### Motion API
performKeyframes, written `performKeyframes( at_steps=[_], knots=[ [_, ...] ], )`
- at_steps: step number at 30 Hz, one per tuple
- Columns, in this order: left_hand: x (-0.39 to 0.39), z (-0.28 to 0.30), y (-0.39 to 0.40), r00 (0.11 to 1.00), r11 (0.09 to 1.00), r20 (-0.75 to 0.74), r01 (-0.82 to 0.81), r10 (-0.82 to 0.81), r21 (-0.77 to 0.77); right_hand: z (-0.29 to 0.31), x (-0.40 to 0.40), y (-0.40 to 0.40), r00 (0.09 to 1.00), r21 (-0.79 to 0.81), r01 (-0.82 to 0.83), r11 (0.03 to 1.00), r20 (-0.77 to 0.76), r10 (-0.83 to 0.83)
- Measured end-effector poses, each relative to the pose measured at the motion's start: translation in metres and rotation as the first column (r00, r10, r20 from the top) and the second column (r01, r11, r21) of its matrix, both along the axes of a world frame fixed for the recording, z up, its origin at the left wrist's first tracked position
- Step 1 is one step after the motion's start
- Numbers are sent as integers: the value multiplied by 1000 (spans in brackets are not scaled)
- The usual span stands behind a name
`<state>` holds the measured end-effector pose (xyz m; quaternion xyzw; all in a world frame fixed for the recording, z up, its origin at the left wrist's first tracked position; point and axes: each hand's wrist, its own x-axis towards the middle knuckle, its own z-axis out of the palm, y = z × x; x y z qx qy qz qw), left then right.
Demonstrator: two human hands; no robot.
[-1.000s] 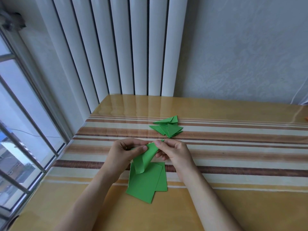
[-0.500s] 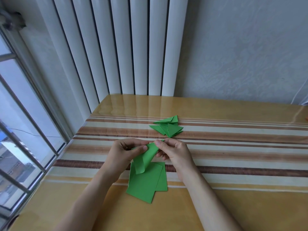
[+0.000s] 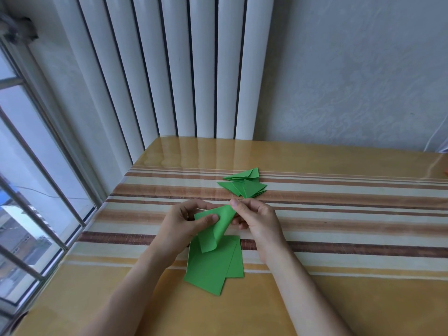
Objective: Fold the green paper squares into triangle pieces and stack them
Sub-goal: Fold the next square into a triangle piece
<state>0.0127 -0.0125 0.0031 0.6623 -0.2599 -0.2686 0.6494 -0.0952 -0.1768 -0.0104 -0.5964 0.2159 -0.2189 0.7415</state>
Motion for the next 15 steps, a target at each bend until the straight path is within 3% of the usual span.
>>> performKeyframes(
  at_steps=[6, 15],
  knots=[
    [3, -2, 1, 999, 996, -5, -49, 49, -72, -1, -1, -1, 995, -33, -95, 995, -45, 93],
    [3, -2, 1, 999, 998, 12, -47, 48, -42, 1, 0, 1, 986, -72, -154, 985, -67, 149]
  ],
)
